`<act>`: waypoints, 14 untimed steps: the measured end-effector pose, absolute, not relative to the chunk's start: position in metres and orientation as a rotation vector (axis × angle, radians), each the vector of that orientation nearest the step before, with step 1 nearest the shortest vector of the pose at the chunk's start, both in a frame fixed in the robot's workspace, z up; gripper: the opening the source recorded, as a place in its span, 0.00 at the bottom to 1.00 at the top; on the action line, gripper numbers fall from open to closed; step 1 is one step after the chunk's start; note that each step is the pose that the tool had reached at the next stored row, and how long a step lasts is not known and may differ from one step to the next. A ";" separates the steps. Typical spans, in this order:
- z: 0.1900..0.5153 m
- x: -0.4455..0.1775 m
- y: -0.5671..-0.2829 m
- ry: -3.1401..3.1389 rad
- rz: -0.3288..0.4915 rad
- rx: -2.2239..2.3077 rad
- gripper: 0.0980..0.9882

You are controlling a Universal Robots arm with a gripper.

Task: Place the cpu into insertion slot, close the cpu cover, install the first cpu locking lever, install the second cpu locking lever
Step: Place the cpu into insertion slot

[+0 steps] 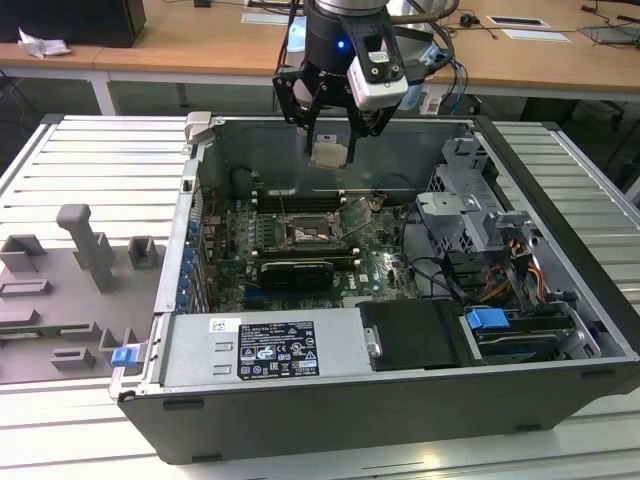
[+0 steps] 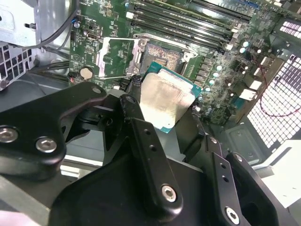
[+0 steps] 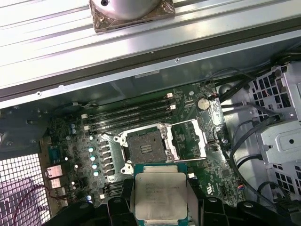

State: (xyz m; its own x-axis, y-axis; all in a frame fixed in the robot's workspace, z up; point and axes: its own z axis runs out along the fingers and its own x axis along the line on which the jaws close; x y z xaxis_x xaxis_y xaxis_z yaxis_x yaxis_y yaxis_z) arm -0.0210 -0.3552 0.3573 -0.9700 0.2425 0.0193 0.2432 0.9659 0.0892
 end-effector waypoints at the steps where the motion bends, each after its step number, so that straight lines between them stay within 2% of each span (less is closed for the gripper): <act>1: 0.357 -0.021 -0.355 -3.106 -0.143 -0.388 0.49; 14: 0.357 -0.021 -0.355 -3.095 -0.143 -0.490 0.49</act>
